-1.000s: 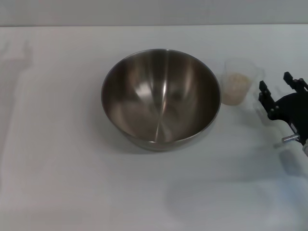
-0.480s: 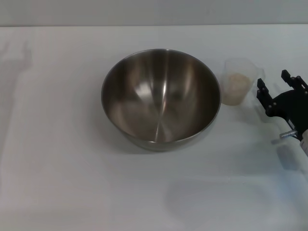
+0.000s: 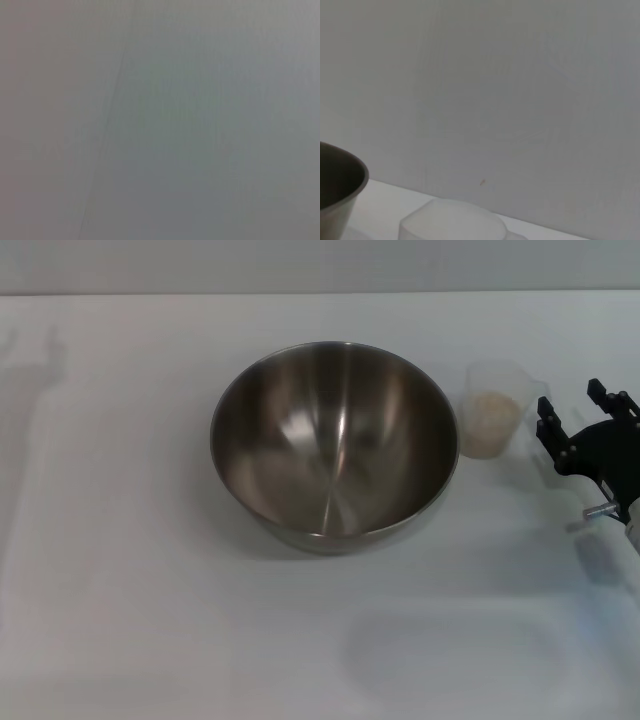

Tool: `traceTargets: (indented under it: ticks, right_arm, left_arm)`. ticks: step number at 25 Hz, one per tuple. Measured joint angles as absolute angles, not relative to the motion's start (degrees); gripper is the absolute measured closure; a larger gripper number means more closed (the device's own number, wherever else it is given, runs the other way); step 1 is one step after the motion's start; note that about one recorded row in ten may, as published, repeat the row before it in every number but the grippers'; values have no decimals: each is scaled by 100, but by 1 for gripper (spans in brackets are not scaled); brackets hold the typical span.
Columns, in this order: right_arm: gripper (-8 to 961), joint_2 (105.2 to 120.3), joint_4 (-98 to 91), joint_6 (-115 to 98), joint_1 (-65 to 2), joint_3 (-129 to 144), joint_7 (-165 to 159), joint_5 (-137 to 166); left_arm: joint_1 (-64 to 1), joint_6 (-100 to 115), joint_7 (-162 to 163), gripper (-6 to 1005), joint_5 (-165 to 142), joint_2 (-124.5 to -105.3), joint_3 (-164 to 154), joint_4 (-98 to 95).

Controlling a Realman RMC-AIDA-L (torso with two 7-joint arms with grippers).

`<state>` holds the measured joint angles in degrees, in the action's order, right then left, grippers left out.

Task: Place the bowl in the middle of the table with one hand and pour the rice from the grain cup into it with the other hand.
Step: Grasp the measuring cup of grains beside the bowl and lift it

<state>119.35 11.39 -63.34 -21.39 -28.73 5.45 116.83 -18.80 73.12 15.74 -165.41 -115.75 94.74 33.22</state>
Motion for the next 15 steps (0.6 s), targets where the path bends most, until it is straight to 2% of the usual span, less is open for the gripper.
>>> traceTargets:
  ticks: [15]
  right_arm:
    - [347,11943,1091,-6178,-2290,-2895,545,11643]
  left_arm:
    - [-1930,7313,1573,516,-16541,-11558,9494,3277]
